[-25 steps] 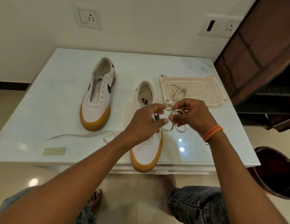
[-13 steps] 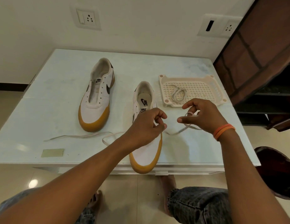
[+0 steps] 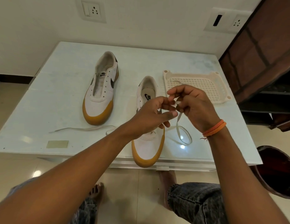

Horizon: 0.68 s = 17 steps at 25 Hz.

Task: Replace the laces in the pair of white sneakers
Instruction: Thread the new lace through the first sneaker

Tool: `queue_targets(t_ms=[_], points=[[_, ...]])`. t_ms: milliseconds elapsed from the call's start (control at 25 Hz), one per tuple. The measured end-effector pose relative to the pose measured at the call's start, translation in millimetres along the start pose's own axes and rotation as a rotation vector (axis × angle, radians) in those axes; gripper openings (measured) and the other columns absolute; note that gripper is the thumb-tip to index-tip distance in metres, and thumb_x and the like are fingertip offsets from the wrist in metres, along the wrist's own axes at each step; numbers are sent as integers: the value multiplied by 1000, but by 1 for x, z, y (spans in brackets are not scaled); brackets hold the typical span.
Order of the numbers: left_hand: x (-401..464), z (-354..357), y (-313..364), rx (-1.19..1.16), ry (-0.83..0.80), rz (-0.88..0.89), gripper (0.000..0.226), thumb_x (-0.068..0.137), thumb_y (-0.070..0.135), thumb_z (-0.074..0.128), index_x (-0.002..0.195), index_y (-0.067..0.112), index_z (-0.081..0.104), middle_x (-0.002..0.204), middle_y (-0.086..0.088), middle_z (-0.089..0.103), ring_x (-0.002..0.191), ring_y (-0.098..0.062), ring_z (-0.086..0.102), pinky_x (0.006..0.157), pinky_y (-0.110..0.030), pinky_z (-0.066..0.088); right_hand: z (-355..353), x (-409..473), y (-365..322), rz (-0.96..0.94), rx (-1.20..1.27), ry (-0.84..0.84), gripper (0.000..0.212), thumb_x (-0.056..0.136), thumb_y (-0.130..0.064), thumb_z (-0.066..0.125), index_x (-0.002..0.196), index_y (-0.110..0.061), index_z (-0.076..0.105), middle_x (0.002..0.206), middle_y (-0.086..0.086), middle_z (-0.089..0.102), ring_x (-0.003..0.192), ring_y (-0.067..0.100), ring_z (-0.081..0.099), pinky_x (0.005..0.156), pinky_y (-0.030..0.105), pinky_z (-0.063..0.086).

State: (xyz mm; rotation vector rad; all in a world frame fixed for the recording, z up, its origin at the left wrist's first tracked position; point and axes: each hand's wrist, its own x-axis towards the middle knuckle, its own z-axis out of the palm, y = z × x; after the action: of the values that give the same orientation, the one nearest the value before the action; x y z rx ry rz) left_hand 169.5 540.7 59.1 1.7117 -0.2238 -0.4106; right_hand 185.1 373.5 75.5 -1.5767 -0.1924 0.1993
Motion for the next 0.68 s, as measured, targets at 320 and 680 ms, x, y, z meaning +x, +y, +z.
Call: queue_targets(t_ms=[320, 680], points=[[-1, -24, 3, 38, -78, -63, 21, 94, 17, 62, 115, 15, 66, 90, 1, 71, 73, -13, 67, 64, -26, 54, 5, 0, 0, 55, 123, -32, 44, 59, 6, 40, 82, -14, 71, 81, 9, 52, 70, 21, 46, 57, 29, 38], [-1, -40, 7, -31, -229, -133, 22, 93, 13, 63, 114, 6, 63, 103, -20, 68, 70, -13, 62, 68, -29, 56, 11, 5, 8, 15, 126, 35, 40, 63, 6, 40, 80, -14, 70, 75, 5, 53, 71, 19, 45, 61, 29, 44]])
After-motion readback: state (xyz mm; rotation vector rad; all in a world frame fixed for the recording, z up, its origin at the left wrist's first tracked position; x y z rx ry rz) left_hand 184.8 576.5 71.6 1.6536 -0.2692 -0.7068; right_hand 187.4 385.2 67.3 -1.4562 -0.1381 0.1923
